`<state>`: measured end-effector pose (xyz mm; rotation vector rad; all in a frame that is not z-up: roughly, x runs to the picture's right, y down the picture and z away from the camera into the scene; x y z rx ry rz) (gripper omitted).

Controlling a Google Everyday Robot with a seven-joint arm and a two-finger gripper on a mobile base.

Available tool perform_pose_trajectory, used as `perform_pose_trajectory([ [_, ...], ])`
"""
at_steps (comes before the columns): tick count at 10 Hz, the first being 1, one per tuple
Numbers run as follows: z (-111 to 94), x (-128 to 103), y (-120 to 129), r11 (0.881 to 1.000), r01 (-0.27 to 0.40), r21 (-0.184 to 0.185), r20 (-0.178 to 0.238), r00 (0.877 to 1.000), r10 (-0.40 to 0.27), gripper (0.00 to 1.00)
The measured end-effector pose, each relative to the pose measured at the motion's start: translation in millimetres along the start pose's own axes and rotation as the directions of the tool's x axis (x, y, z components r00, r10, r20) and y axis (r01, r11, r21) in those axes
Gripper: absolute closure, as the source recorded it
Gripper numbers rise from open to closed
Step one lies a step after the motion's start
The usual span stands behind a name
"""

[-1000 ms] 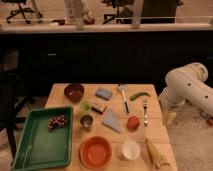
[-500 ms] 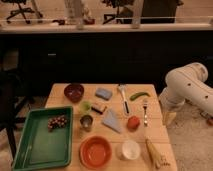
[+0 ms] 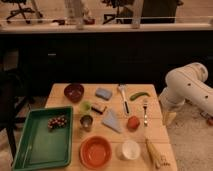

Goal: Place sponge in red bowl

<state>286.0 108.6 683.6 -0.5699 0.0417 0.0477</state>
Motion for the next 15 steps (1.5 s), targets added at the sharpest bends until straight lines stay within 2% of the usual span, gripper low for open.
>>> perform_pose_trajectory([
  [3, 0, 0, -1, 1.0, -0.002, 0.004, 0.002, 1.0, 0.002, 0.2],
  [5, -4, -7, -12, 0.999, -0.031, 0.038, 0.04, 0.999, 0.029, 0.2],
  [11, -6, -62, -74, 0.991, -0.071, 0.117, 0.164, 0.985, 0.051, 0.2],
  [13, 0, -77, -90, 0.987, -0.106, 0.119, 0.207, 0.975, 0.079, 0.2],
  [14, 6, -98, -103, 0.986, -0.121, 0.115, 0.236, 0.967, 0.092, 0.2],
  [15, 10, -108, -109, 0.985, -0.132, 0.112, 0.249, 0.963, 0.101, 0.2],
])
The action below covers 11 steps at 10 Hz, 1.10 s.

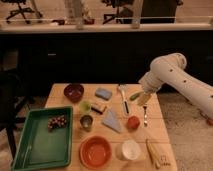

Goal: Place sponge in red bowl

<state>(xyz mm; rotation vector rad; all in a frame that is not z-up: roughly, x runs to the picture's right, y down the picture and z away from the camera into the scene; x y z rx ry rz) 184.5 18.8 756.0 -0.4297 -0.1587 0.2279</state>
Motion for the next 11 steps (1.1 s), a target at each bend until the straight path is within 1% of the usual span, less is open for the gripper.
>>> perform_pose_trajectory([
  [1, 9, -8, -6, 1.0, -0.026, -0.002, 0.013, 1.0, 0.026, 0.2],
  [2, 17, -14, -12, 0.998, -0.06, -0.013, 0.033, 0.998, 0.06, 0.2],
  [3, 20, -16, -14, 0.997, -0.075, -0.019, 0.041, 0.996, 0.076, 0.2],
  [5, 19, -13, -13, 0.997, -0.079, -0.018, 0.039, 0.996, 0.08, 0.2],
  [7, 20, -15, -13, 0.997, -0.08, -0.017, 0.041, 0.996, 0.08, 0.2],
  [8, 20, -16, -14, 0.996, -0.09, -0.008, 0.048, 0.995, 0.09, 0.2],
  [9, 21, -16, -22, 0.984, -0.17, 0.052, 0.086, 0.983, 0.165, 0.2],
  [10, 24, -18, -31, 0.971, -0.222, 0.083, 0.111, 0.971, 0.213, 0.2],
  [11, 27, -22, -36, 0.964, -0.247, 0.095, 0.128, 0.964, 0.234, 0.2],
])
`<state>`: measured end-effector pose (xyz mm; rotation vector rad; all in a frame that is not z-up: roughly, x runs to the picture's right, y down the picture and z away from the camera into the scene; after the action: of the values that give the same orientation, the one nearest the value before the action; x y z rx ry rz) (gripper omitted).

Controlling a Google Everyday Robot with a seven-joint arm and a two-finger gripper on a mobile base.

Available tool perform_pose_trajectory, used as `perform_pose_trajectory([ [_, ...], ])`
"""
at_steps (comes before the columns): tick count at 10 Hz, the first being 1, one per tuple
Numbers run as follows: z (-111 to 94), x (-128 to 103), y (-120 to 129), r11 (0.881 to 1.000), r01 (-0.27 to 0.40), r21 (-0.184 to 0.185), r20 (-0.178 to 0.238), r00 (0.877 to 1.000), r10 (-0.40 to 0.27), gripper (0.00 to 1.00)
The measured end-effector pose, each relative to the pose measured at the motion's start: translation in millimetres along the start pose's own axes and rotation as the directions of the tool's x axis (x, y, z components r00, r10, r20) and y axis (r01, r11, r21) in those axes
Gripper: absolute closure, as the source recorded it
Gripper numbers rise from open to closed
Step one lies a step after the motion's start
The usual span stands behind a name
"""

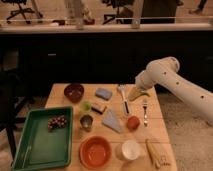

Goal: Place sponge in red bowl

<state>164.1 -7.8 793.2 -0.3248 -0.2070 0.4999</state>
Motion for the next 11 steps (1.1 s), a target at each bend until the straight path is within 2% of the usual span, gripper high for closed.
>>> perform_pose_trajectory([
  [1, 19, -16, -22, 0.994, -0.091, 0.068, 0.068, 0.994, 0.086, 0.2],
  [2, 27, -23, -29, 0.991, -0.112, 0.078, 0.098, 0.99, 0.104, 0.2],
  [4, 46, -42, -37, 0.989, -0.126, 0.072, 0.137, 0.984, 0.115, 0.2],
  [7, 76, -71, -42, 0.99, -0.132, 0.041, 0.171, 0.978, 0.123, 0.2],
  [9, 89, -80, -40, 0.99, -0.142, 0.026, 0.177, 0.975, 0.135, 0.2],
  [11, 103, -92, -34, 0.986, -0.165, 0.027, 0.167, 0.973, 0.158, 0.2],
])
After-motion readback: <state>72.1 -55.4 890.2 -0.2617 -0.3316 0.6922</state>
